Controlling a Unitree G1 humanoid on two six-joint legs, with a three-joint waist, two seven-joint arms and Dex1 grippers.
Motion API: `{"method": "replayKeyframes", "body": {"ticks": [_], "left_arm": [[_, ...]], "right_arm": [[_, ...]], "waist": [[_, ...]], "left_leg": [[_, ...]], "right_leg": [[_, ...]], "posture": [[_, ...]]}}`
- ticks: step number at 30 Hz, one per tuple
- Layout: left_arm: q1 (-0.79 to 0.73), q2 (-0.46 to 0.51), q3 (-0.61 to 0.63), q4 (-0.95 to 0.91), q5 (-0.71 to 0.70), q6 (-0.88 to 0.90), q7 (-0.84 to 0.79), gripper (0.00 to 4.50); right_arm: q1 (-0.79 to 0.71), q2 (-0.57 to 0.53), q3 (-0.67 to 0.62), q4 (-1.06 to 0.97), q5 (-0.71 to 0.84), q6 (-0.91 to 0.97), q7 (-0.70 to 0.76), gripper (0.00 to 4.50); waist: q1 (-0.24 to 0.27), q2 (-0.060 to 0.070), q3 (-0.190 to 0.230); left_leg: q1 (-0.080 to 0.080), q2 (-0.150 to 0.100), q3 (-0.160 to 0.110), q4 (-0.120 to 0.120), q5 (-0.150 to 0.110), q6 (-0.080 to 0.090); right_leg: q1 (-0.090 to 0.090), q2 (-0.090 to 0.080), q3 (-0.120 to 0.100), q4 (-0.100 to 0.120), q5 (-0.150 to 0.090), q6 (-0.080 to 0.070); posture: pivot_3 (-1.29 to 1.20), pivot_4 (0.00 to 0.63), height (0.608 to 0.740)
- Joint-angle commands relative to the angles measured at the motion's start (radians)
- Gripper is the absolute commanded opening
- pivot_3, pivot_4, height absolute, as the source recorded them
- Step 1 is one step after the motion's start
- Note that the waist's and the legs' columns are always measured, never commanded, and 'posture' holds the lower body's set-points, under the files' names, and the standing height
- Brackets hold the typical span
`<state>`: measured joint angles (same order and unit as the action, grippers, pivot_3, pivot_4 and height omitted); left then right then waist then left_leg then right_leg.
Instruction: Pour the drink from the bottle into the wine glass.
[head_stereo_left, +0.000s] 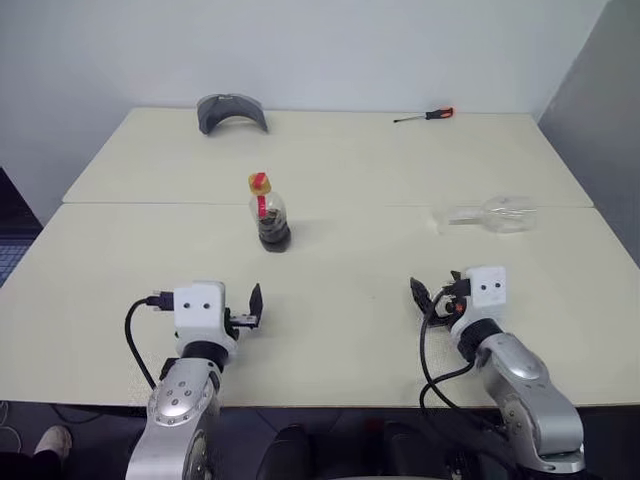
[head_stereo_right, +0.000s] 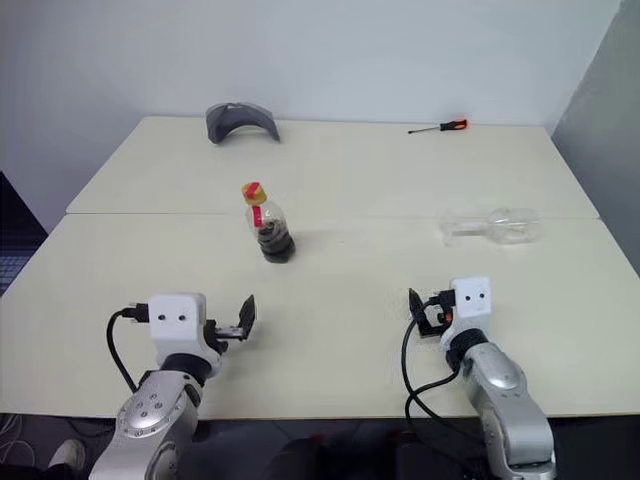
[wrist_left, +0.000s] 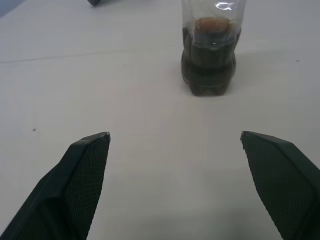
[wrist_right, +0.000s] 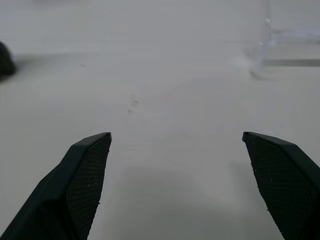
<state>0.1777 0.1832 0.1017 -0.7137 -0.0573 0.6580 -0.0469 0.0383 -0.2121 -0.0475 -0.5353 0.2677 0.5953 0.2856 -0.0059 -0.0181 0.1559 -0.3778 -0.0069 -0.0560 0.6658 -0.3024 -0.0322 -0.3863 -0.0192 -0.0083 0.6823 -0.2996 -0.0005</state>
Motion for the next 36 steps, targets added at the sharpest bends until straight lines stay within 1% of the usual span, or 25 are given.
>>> {"method": "replayKeyframes", "body": {"ticks": [1, 3, 5, 8, 9, 11, 14, 16, 22, 28, 36], "left_arm": [[-0.031, 0.031, 0.026, 0.050, -0.008, -0.066, -0.040, 4.48], [-0.065, 0.043, 0.027, 0.099, -0.014, -0.101, -0.060, 4.48], [-0.099, 0.051, 0.026, 0.141, -0.024, -0.127, -0.081, 4.48], [-0.155, 0.071, 0.011, 0.220, -0.025, -0.177, -0.120, 4.48], [-0.174, 0.075, 0.009, 0.255, -0.026, -0.197, -0.131, 4.48], [-0.199, 0.078, 0.011, 0.302, -0.031, -0.225, -0.145, 4.48], [-0.234, 0.090, 0.009, 0.357, -0.027, -0.259, -0.166, 4.48], [-0.257, 0.102, 0.000, 0.386, -0.018, -0.282, -0.178, 4.48], [-0.304, 0.113, -0.021, 0.455, 0.008, -0.340, -0.180, 4.48], [-0.328, 0.123, -0.005, 0.501, 0.011, -0.367, -0.177, 4.48], [-0.414, 0.136, 0.014, 0.624, 0.016, -0.438, -0.167, 4.48]], "right_arm": [[-0.030, -0.104, -0.048, -0.052, 0.159, -0.044, 0.227, 4.50], [-0.032, -0.172, -0.064, -0.078, 0.291, -0.003, 0.353, 4.50], [-0.038, -0.228, -0.072, -0.095, 0.384, 0.031, 0.429, 4.50], [-0.056, -0.331, -0.046, -0.104, 0.433, 0.036, 0.550, 4.50], [-0.080, -0.348, -0.027, -0.100, 0.434, 0.036, 0.564, 4.50], [-0.124, -0.354, 0.001, -0.087, 0.422, 0.027, 0.557, 4.50], [-0.195, -0.323, 0.021, -0.063, 0.427, 0.036, 0.508, 4.50], [-0.216, -0.310, 0.022, -0.054, 0.439, 0.047, 0.490, 4.50], [-0.210, -0.323, 0.031, -0.030, 0.420, 0.012, 0.510, 4.50], [-0.202, -0.328, 0.030, -0.004, 0.402, -0.035, 0.524, 4.50], [-0.207, -0.326, 0.037, 0.020, 0.389, -0.064, 0.528, 4.50]], "waist": [[0.000, 0.000, 0.000], [0.000, 0.000, 0.000], [0.001, 0.000, 0.000], [0.003, 0.000, 0.000], [0.003, 0.000, 0.000], [0.000, 0.000, 0.000], [0.000, 0.000, 0.001], [0.003, 0.000, 0.001], [0.008, -0.001, 0.001], [0.006, -0.001, 0.001], [0.006, -0.001, 0.001]], "left_leg": [[0.000, 0.000, 0.000, 0.000, 0.000, 0.000], [0.000, 0.000, 0.000, 0.000, 0.000, 0.000], [0.000, 0.000, -0.001, 0.000, 0.000, 0.000], [0.000, 0.000, -0.001, 0.000, 0.000, 0.000], [0.001, 0.000, -0.001, 0.001, 0.000, 0.000], [0.002, 0.000, 0.000, 0.000, 0.000, 0.001], [0.002, 0.001, -0.001, 0.000, 0.000, 0.000], [0.002, 0.000, -0.001, 0.000, 0.000, 0.000], [0.000, -0.001, -0.001, 0.003, 0.000, 0.000], [0.000, 0.000, -0.001, 0.003, 0.000, 0.000], [0.000, 0.000, -0.001, 0.003, 0.000, 0.000]], "right_leg": [[0.000, 0.000, 0.000, 0.000, 0.000, 0.000], [0.001, 0.000, -0.001, 0.000, 0.000, 0.000], [0.001, 0.000, -0.001, 0.000, 0.000, 0.000], [0.002, 0.000, -0.001, 0.000, 0.000, 0.000], [0.002, 0.000, -0.001, 0.000, 0.000, 0.000], [0.002, 0.000, -0.001, 0.000, 0.000, 0.000], [0.002, 0.000, -0.001, 0.000, 0.000, 0.000], [0.002, 0.000, -0.001, 0.000, 0.000, 0.000], [0.002, -0.002, -0.001, -0.001, 0.000, 0.000], [0.002, -0.001, -0.002, 0.000, 0.001, 0.000], [0.002, -0.001, -0.002, 0.000, 0.001, 0.000]], "posture": [[0.00, 0.150, 0.740], [0.00, 0.150, 0.740], [0.00, 0.150, 0.740], [0.00, 0.150, 0.740], [0.00, 0.150, 0.740], [0.00, 0.150, 0.740], [0.00, 0.150, 0.740], [0.00, 0.150, 0.740], [0.00, 0.150, 0.740], [0.00, 0.150, 0.740], [0.00, 0.150, 0.740]]}}
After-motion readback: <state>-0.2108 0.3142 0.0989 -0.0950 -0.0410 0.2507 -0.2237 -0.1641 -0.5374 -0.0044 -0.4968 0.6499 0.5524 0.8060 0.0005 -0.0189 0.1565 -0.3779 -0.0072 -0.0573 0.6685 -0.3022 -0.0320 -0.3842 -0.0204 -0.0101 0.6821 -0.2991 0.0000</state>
